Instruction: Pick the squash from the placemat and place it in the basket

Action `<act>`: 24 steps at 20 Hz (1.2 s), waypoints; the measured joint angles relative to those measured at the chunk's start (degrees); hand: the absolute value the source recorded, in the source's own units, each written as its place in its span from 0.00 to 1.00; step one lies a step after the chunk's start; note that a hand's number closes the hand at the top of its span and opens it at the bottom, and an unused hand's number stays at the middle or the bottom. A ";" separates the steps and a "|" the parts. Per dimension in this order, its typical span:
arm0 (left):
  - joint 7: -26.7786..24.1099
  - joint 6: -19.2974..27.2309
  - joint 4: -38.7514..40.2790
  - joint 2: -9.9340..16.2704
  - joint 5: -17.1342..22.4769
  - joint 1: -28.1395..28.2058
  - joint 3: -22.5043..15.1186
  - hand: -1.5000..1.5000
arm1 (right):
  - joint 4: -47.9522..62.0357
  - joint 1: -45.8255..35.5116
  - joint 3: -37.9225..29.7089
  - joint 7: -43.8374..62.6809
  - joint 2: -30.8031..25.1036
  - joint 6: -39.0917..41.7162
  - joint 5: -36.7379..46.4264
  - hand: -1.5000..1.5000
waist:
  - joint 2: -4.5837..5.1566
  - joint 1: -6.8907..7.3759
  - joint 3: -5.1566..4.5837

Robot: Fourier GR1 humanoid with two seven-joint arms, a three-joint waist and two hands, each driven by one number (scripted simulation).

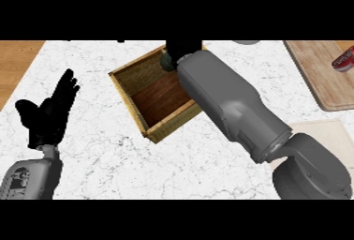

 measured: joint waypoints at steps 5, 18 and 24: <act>1.38 -0.30 -1.47 0.25 0.35 0.28 0.16 0.50 | 0.23 0.83 -1.44 -0.73 0.00 2.19 -0.09 1.00 | -0.06 -0.02 0.01; 0.55 -0.11 -0.61 -0.05 -0.20 0.07 0.21 0.50 | 0.68 3.08 -5.38 3.58 0.00 6.67 -1.12 1.00 | 0.01 0.15 0.00; -0.34 -0.40 0.29 0.06 0.13 -0.22 0.77 0.50 | 0.14 3.82 -7.83 4.36 -0.01 0.73 -1.33 0.00 | 0.03 -0.06 0.02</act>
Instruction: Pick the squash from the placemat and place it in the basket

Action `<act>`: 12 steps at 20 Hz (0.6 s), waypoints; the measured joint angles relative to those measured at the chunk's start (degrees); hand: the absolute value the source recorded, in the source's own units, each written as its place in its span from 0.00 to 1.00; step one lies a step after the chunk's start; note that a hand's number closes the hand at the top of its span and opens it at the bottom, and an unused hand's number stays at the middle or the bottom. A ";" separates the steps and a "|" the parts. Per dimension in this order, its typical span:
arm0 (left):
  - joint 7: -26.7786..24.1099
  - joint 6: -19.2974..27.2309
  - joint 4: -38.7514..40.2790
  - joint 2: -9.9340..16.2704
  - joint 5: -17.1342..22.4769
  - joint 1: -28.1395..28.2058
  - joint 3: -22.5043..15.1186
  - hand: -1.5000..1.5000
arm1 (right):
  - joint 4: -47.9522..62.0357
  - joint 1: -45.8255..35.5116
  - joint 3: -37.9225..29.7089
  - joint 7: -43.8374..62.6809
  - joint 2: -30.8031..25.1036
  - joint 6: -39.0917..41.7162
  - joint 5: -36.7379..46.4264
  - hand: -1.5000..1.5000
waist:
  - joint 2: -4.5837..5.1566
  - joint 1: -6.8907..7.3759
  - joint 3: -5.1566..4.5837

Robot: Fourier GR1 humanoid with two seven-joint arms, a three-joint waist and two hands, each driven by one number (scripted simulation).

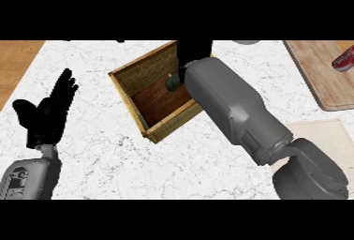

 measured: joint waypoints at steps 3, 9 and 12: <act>-0.28 -0.05 1.13 0.31 0.06 -0.43 0.50 0.50 | -1.91 -0.12 -2.20 -0.10 0.00 -5.31 -0.90 0.00 | -0.13 -0.47 0.01; 0.96 0.72 -0.45 -0.06 -0.22 0.80 0.43 0.50 | -5.92 -1.37 -8.03 1.11 -0.61 -14.77 -3.60 0.00 | -0.52 -1.20 0.05; 1.42 0.41 -1.28 0.09 0.06 1.56 0.51 0.50 | -7.86 -0.99 -11.35 1.27 -2.28 -19.19 -5.13 0.00 | -0.66 -1.57 0.05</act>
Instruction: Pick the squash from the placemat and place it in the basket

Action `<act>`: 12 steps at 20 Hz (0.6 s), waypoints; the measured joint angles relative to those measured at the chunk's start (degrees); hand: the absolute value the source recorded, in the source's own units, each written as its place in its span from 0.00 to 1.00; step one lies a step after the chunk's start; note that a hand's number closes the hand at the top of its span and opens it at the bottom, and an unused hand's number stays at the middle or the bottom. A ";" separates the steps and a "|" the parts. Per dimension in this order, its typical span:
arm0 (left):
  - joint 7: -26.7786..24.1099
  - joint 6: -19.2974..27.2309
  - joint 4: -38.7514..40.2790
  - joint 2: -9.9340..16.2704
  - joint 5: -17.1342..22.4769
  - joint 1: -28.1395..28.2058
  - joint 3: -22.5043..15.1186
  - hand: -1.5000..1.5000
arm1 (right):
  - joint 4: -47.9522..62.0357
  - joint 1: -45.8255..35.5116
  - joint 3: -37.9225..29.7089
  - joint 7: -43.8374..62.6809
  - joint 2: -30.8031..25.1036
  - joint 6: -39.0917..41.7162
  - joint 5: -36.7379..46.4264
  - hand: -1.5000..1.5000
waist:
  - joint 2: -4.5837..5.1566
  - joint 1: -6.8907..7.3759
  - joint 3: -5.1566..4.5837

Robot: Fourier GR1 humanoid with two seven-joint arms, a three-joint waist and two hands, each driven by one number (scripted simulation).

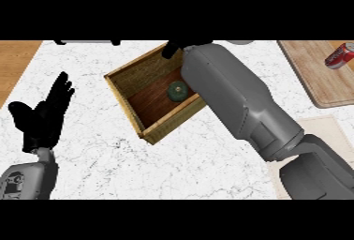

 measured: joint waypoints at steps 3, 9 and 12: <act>-0.51 0.38 -0.96 -0.48 -0.25 1.43 -0.19 0.50 | -2.76 1.42 -3.02 0.28 -2.28 -2.24 -1.61 0.00 | -0.20 -0.56 0.01; -0.06 0.13 -1.02 0.96 0.29 2.12 1.55 0.50 | -14.77 10.80 -6.14 0.77 -6.30 -5.77 -3.98 0.00 | -0.79 -2.49 0.03; 0.28 0.21 -1.46 1.08 0.47 2.20 1.89 0.50 | -23.57 16.28 -6.58 1.68 -9.97 -3.76 -4.95 0.00 | -0.90 -2.87 0.03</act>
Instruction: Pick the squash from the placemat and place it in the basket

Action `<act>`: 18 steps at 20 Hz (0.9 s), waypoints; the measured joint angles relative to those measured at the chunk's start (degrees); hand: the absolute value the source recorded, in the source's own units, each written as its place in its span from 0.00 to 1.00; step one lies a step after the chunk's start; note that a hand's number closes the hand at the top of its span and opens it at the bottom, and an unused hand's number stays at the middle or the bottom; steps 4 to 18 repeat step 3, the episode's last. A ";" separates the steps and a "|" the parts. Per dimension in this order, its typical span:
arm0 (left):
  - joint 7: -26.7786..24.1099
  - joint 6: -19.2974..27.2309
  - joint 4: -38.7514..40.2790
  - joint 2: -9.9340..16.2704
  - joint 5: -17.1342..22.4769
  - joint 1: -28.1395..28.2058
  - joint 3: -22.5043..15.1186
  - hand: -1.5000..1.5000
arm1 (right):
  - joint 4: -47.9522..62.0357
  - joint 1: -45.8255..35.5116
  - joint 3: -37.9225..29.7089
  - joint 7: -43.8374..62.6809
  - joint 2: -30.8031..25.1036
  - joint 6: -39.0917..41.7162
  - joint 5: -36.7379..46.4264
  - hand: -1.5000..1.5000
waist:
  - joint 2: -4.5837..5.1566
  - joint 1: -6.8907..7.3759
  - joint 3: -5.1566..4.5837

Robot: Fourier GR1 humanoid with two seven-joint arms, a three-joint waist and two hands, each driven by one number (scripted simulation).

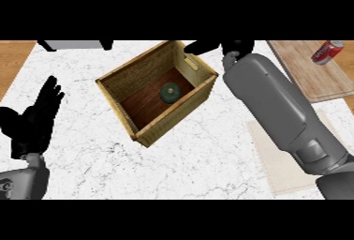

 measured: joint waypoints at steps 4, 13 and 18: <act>-0.61 -0.43 -0.08 0.17 0.31 0.95 0.37 0.50 | -9.84 6.34 -0.66 0.13 -4.15 2.38 -1.44 0.00 | 0.01 -0.11 -0.01; -0.61 -0.43 -0.08 0.17 0.31 0.95 0.37 0.50 | -9.84 6.34 -0.66 0.13 -4.15 2.38 -1.44 0.00 | 0.01 -0.11 -0.01; -0.61 -0.43 -0.08 0.17 0.31 0.95 0.37 0.50 | -9.84 6.34 -0.66 0.13 -4.15 2.38 -1.44 0.00 | 0.01 -0.11 -0.01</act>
